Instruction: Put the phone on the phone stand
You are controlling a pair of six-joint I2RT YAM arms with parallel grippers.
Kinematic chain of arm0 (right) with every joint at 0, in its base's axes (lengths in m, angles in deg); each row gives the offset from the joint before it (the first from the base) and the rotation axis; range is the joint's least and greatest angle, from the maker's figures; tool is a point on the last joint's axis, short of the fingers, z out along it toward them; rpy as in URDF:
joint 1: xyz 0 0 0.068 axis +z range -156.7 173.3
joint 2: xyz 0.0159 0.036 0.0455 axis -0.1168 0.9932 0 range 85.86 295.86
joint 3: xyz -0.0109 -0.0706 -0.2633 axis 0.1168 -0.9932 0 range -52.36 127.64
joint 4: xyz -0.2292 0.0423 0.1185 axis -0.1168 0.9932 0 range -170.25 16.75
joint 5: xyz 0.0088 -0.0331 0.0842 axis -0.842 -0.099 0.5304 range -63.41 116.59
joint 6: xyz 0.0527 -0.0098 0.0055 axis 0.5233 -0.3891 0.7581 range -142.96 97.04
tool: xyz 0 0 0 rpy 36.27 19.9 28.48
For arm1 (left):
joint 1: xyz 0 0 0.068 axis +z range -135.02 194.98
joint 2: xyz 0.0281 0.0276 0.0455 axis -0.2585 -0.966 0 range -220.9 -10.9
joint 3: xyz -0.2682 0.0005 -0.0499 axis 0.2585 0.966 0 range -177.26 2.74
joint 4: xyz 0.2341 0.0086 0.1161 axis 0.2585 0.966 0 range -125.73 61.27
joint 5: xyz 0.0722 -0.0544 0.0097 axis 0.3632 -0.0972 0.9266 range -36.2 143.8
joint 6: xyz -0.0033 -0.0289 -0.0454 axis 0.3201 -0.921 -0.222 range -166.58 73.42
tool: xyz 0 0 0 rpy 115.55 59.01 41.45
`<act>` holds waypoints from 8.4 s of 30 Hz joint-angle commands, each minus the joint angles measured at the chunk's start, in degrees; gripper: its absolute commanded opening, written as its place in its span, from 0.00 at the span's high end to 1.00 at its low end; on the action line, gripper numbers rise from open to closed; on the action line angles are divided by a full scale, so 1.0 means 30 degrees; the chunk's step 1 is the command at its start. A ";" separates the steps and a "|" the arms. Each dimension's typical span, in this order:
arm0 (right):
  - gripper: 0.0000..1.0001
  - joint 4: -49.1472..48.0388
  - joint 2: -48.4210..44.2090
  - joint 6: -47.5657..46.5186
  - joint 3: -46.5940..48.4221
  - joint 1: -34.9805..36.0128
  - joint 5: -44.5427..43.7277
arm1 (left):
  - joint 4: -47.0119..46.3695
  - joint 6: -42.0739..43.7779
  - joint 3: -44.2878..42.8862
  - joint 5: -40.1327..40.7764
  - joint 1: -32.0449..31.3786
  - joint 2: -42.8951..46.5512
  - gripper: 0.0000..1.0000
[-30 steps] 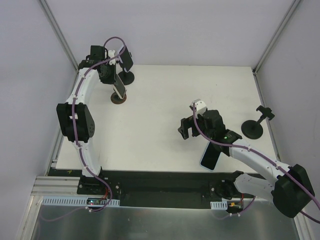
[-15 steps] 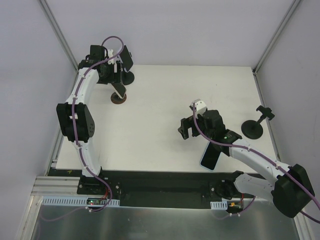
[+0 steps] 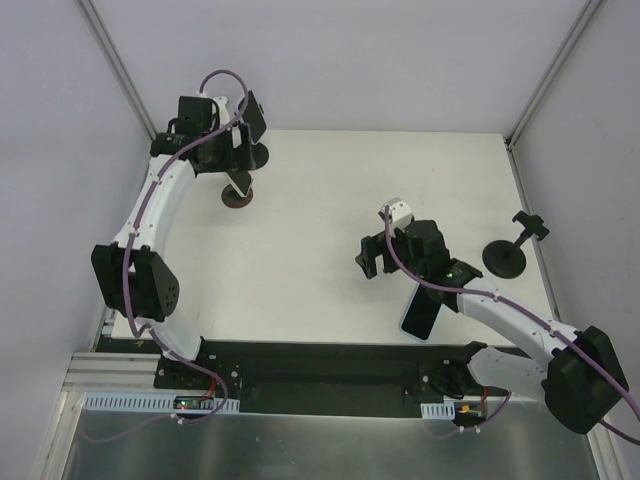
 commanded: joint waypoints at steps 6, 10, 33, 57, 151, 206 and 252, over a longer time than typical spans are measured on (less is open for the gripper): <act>0.00 0.3399 -0.0016 -0.0115 0.2224 -0.0019 -0.1261 | -0.1556 0.0532 0.2283 -0.2285 -0.6173 0.3125 0.05; 0.00 0.6186 -0.2207 0.0469 0.3394 -0.0048 -0.3395 | -0.1965 0.0183 0.3744 -0.4042 -0.7233 0.3621 0.07; 0.00 1.5070 -0.2863 0.4837 0.8995 -1.8005 -0.6006 | -0.4044 -0.1137 0.5359 -0.8030 -0.9578 0.4149 0.06; 0.00 1.2227 0.0947 0.3576 1.0694 -1.8447 -0.6272 | -0.4310 -0.1752 0.5331 -0.9729 -0.9636 0.4356 0.06; 0.00 0.9765 0.5901 0.7299 1.2597 0.6544 -1.2517 | -0.4428 -0.0581 0.6386 -0.3518 -0.8465 0.6231 0.04; 0.16 1.4515 0.3291 1.6175 -0.0028 -0.1865 -0.5457 | -0.4779 -0.1108 0.6298 -0.7004 -0.8435 0.6435 0.03; 0.99 0.6632 -0.9044 0.1528 0.4804 0.4461 -0.3783 | -0.8178 -0.6702 0.3897 -0.9436 -1.3796 0.5265 0.09</act>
